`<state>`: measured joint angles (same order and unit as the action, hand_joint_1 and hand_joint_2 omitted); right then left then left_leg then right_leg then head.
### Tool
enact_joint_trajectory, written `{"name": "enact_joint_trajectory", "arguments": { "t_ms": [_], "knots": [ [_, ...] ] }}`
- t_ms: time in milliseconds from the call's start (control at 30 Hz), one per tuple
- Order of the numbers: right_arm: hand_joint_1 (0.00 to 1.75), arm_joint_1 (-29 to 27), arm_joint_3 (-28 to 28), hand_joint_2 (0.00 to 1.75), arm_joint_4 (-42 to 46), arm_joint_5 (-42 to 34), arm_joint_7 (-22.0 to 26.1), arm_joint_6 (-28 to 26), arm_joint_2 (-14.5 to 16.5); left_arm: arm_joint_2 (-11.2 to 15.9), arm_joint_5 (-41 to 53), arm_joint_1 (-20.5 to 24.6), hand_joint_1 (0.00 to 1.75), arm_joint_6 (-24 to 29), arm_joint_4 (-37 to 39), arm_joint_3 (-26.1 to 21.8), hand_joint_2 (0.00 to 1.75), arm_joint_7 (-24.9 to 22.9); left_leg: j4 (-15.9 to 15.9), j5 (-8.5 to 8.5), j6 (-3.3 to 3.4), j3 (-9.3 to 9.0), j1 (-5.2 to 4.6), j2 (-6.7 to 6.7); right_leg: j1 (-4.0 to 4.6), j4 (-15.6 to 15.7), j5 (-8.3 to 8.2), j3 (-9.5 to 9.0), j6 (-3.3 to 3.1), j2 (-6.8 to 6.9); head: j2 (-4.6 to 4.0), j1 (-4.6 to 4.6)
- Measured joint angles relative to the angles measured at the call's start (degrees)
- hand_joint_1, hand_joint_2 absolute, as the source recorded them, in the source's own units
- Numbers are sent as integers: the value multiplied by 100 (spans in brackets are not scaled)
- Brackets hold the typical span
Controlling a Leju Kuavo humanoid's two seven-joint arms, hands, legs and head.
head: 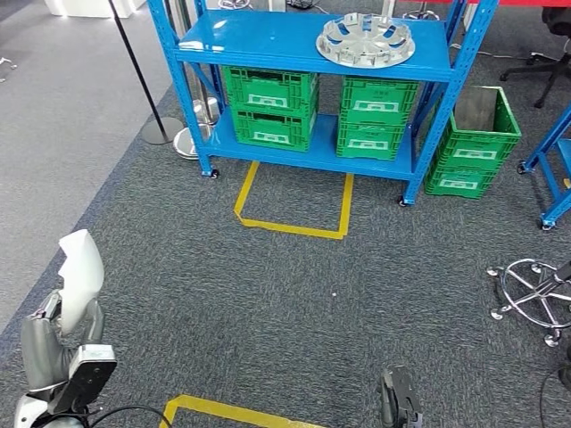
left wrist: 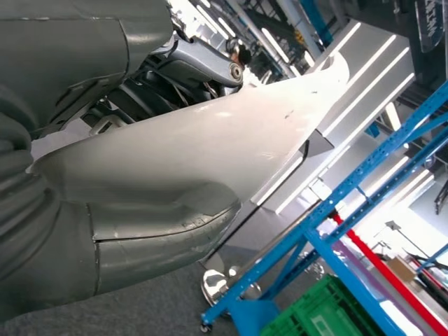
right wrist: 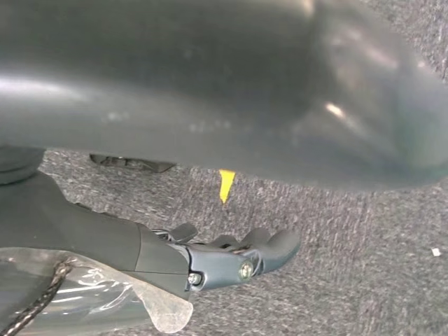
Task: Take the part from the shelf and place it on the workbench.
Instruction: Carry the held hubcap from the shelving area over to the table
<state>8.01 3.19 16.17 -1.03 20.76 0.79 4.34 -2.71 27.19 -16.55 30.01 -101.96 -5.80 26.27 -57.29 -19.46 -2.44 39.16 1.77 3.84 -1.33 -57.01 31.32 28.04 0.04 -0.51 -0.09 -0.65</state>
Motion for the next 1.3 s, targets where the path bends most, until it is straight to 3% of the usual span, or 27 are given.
{"name": "enact_joint_trajectory", "arguments": {
  "t_ms": [100, 167, 233, 300, 367, 433, 500, 567, 633, 667, 700, 733, 800, 867, 933, 967, 1033, 1100, 1167, 1200, 1233, 1300],
  "knots": [
    [0, -2, 0, 0, 1, 0, 1, 1, 5, 1, 0, -1, 175, 0, -1, -3, 175, 0, -74, -86, 3, 24, -8, -58, 3, 0, -8, 7, -9, 11, 0, -3],
    [0, -31, -1, 0, 2, 0, 2, 5, 12, 1, -1, 4, 175, 0, -1, -5, 175, 0, -773, -577, 4, 148, -19, -204, 31, -3, -34, 49, -30, 181, 0, -17],
    [0, -62, -2, 0, 2, 0, 2, 9, 21, 1, -2, 6, 175, 0, -1, -6, 175, 0, -1078, -916, 19, -73, -26, -398, 62, -9, -58, 84, -36, 460, 0, -31],
    [0, -59, -3, 0, 2, 0, 3, 9, 26, 1, -2, 10, 175, 0, -3, -6, 175, 0, -435, -806, 70, -574, -54, -659, 93, -20, -51, 58, 8, 622, 0, -27],
    [0, -44, -5, 0, 2, 0, 4, 9, 27, 1, -1, 13, 175, 0, -4, -6, 175, 0, -146, -777, 143, -722, -93, -772, 117, -23, -47, 16, 79, 711, 0, -12],
    [0, -27, -8, 0, 5, 0, 4, 9, 32, 1, 0, 3, 175, 1, -7, -14, 175, 0, -142, -743, 223, -680, -103, -647, 103, -12, -42, 1, 162, 767, 0, -5],
    [0, -15, -9, 0, 12, 0, 6, 8, 36, 0, 0, 1, 175, 2, -12, -25, 175, 0, -109, -700, 305, -650, -91, -537, 76, -161, 100, 86, 233, 551, 0, 3],
    [0, -26, -11, 0, 15, 0, 7, 3, 36, -2, 0, 18, 175, 2, -17, -29, 175, 0, -92, -660, 368, -610, -87, -417, 65, -763, 449, 379, 254, 214, 0, 16],
    [0, -58, -13, 0, 14, 0, 4, -1, 37, -3, 0, 23, 175, 2, -18, -30, 175, 0, -96, -632, 401, -563, -106, -268, 70, -1481, 715, 740, 240, 85, 0, 18],
    [0, -71, -13, 0, 14, 0, 2, -2, 37, -4, 0, 18, 175, 2, -18, -31, 175, 0, -97, -618, 406, -548, -117, -185, 72, -1617, 695, 824, 224, 65, 0, 17],
    [0, -77, -13, 0, 15, 0, 1, -2, 38, -4, 0, 15, 175, 2, -18, -31, 175, 0, -99, -606, 405, -539, -127, -100, 76, -1523, 562, 797, 201, 44, 0, 18],
    [0, -77, -14, 0, 15, 0, 0, -3, 38, -4, 1, 14, 175, 3, -18, -32, 175, 0, -100, -593, 399, -536, -137, -14, 81, -1226, 347, 668, 166, -6, 0, 17],
    [0, -66, -20, 0, 15, 0, 1, -8, 34, -4, 22, 19, 175, 25, -18, -34, 175, 5, -108, -569, 374, -520, -145, 133, 84, -457, -15, 325, 72, -284, 0, 13],
    [0, -54, -31, 0, 15, 2, -1, -16, 29, -4, 138, 29, 175, 126, -20, -42, 175, 48, -112, -533, 315, -469, -132, 267, 92, -60, -102, 160, 24, -476, 0, 12],
    [0, -46, -36, 0, 15, 20, -4, -15, 36, -7, 463, 27, 175, 386, -34, -73, 175, 132, -93, -476, 228, -412, -111, 408, 94, 9, -121, 122, 14, -378, 0, 15],
    [0, -41, -37, 0, 15, 37, -7, -8, 40, -12, 707, 19, 175, 558, -49, -107, 175, 171, -108, -474, 197, -382, -109, 376, 85, 42, -153, 101, 0, -300, 0, 11],
    [0, -33, -41, 0, 15, 74, -15, 18, 45, -33, 1266, 35, 175, 845, -102, -211, 175, 220, -392, -656, 155, -236, -120, 82, 59, 110, -215, 70, -32, -128, 0, -14],
    [0, -45, -43, 0, 14, 94, -25, 38, 44, -80, 1717, 75, 175, 954, -168, -350, 175, 262, -1079, -1036, 114, 71, -110, -244, 67, 120, -218, 66, -50, 55, 0, -34],
    [0, -59, -44, 0, 12, 101, -33, 49, 44, -135, 1937, 87, 175, 966, -213, -476, 175, 301, -1615, -1225, 67, 295, -82, -328, 70, 114, -202, 70, -46, 237, 0, -34],
    [0, -58, -44, 0, 11, 102, -35, 50, 44, -158, 1988, 85, 175, 967, -228, -529, 175, 326, -1604, -1166, 49, 269, -66, -348, 68, 110, -190, 68, -37, 319, 0, -35],
    [0, -53, -44, 0, 11, 103, -37, 50, 44, -186, 2038, 86, 175, 968, -248, -585, 175, 366, -1367, -1013, 37, 128, -51, -383, 65, 104, -176, 60, -21, 395, 0, -37],
    [0, -41, -44, 0, 13, 106, -37, 50, 43, -274, 2192, 105, 175, 972, -313, -731, 175, 535, -619, -706, 41, -288, -58, -621, 80, 82, -130, 34, 30, 527, 0, -40]
  ]
}}
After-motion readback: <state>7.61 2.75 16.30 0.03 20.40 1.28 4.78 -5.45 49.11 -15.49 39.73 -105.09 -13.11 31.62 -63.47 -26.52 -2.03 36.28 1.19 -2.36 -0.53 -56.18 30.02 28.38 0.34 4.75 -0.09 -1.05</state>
